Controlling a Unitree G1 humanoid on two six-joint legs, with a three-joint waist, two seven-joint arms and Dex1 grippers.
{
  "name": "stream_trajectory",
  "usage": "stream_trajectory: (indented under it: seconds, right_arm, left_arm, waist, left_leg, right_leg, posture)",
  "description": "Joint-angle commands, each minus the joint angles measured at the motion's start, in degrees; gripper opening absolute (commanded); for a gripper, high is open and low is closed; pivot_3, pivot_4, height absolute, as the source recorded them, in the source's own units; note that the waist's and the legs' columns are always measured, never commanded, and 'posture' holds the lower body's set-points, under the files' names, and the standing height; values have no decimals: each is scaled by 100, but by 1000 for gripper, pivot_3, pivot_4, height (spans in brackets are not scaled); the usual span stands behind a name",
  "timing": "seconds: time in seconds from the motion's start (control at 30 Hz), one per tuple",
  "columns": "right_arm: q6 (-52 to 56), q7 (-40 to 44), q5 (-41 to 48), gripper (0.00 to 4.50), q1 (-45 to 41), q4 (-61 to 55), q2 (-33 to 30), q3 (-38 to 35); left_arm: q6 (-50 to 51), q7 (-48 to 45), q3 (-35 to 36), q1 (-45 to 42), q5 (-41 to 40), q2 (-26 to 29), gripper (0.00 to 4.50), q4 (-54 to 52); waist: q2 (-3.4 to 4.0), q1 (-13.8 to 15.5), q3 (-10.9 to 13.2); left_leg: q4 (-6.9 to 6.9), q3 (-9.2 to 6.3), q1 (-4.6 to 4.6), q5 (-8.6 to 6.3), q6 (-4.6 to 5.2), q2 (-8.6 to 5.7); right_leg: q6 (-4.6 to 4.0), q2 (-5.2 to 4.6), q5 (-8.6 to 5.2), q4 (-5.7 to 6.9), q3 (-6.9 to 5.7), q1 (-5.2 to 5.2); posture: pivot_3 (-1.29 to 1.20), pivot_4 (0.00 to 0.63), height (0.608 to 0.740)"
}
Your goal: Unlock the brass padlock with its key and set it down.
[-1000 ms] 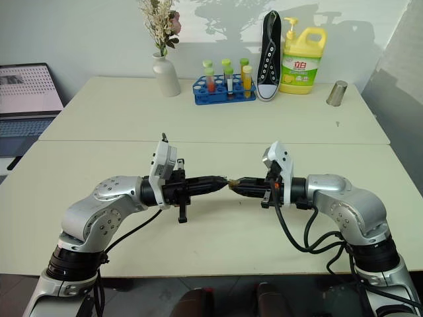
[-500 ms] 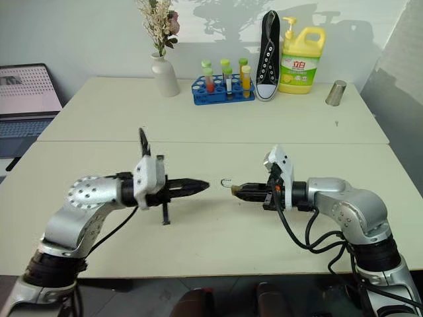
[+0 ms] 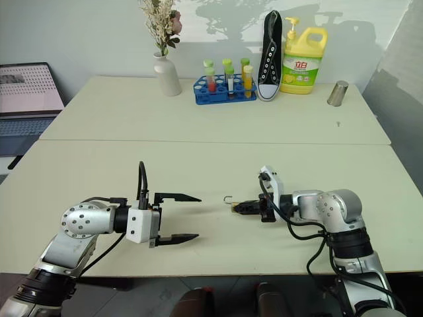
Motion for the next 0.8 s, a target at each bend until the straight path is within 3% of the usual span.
stream_trajectory:
  seconds: [0.03,0.17,0.27,0.43,0.57,0.8]
  right_arm:
    - [45,-46,-111,137,-185,155,46,-40]
    - [74,-65,-250,137,-229,360,90,-34]
    - [10,-26,-410,1233,-245,463,12,42]
    - [108,65,-450,3002,5,15,-411,-30]
    - [-871,531,-885,4401,652,-1070,-1405,394]
    - [-2518,1167,-1048,4401,1638,-2646,-2137,-63]
  left_arm:
    - [53,104,146,18,-81,94,4500,-246]
    - [116,69,101,50,-87,120,4500,-267]
    - [314,104,101,88,-165,88,4500,-324]
    - [1627,383,171,140,-542,41,4500,-578]
    - [2963,933,197,-41,-636,-42,4500,-809]
    - [3495,759,152,-80,-634,178,4500,-1060]
  waist:
    - [0,2,0]
    - [0,-3,0]
    - [1,-4,1]
    - [1,12,0]
    - [0,46,0]
    - [1,-8,3]
  left_leg:
    - [0,0,0,0,0,0]
    - [0,2,0,0,0,-1]
    - [-1,1,0,0,0,0]
    - [0,-2,0,0,0,-1]
    - [2,-7,-1,0,0,-11]
    - [0,-5,-1,-1,0,0]
  right_leg:
    - [1,0,0,0,0,0]
    - [1,0,0,-1,1,0]
    - [1,1,0,0,1,-1]
    - [3,1,-1,0,-2,0]
    - [8,1,-4,-4,-9,7]
    - [10,5,-3,-5,-3,2]
  posture:
    - [0,150,740]
    - [0,150,740]
    - [0,150,740]
    - [0,150,740]
    - [0,150,740]
    - [0,150,740]
